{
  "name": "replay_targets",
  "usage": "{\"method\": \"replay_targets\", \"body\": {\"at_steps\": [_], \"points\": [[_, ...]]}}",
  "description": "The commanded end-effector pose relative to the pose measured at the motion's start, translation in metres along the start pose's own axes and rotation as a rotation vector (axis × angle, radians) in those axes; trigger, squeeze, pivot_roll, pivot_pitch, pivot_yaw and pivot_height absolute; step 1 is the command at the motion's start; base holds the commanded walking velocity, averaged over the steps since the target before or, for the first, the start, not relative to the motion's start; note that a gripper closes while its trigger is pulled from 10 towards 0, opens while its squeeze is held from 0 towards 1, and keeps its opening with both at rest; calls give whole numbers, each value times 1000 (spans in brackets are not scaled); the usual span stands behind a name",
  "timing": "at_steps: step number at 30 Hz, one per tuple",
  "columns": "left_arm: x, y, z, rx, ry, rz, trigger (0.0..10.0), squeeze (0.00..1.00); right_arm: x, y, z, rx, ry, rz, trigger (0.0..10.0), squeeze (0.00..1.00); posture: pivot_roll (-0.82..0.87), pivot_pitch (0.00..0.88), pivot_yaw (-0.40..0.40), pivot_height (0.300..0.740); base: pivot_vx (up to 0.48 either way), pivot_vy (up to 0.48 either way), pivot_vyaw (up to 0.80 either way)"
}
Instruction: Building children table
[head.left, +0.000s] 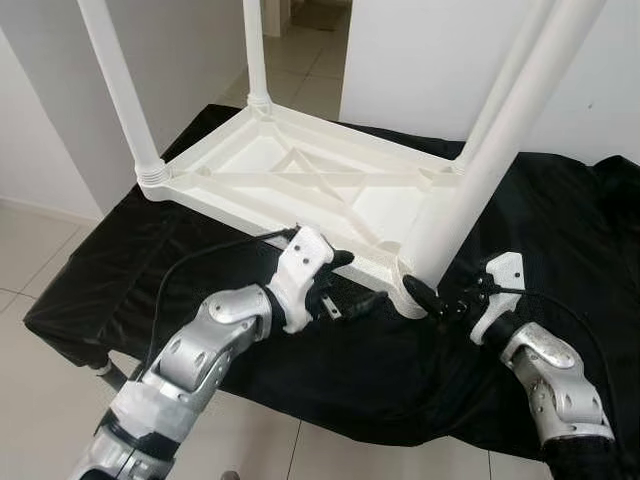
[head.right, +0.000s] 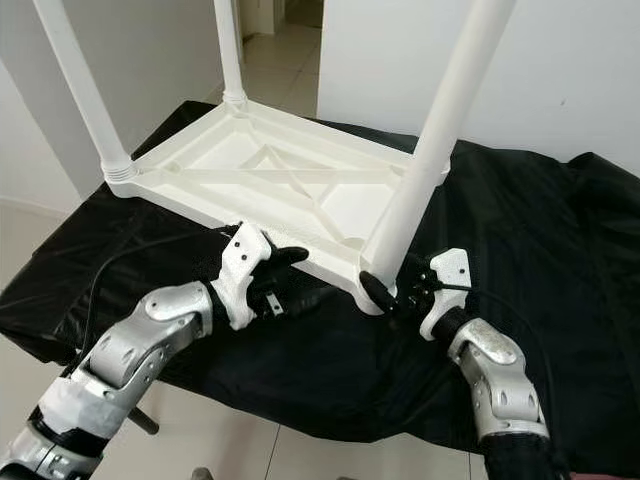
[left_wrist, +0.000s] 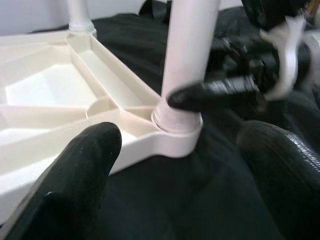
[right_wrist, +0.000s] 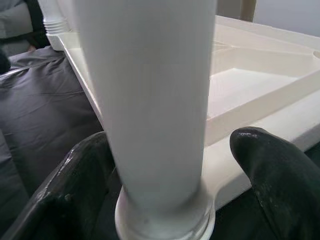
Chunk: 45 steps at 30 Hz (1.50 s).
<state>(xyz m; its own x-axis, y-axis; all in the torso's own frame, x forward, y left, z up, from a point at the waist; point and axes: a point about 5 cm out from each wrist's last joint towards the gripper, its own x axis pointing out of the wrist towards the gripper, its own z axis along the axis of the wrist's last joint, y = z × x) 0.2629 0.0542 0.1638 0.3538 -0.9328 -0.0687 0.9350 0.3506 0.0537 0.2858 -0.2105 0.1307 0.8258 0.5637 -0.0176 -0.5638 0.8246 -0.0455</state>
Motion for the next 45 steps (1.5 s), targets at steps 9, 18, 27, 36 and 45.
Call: {"method": "replay_targets", "body": {"at_steps": [9,18,27,36,45], "points": [[-2,-18,-10,4,59,-161,10000,0,26,-12,-2,-9,29,78,10000,0,-32,0,-51,740,0,0,0],[0,-16,-6,8,48,-139,10000,0,26,-18,-8,-16,60,93,0,0,-30,0,-56,740,0,0,0],[0,-13,-5,-1,30,-97,10000,0,18,-25,-13,-28,52,-59,4941,0,-44,0,-54,740,0,0,0],[2,5,3,10,-27,17,10000,0,15,-19,-13,-37,10,-390,10000,0,-69,0,-38,740,0,0,0],[5,22,9,37,-75,150,10000,0,7,-19,-16,56,-34,-734,10000,0,-78,0,-32,740,0,0,0]]}}
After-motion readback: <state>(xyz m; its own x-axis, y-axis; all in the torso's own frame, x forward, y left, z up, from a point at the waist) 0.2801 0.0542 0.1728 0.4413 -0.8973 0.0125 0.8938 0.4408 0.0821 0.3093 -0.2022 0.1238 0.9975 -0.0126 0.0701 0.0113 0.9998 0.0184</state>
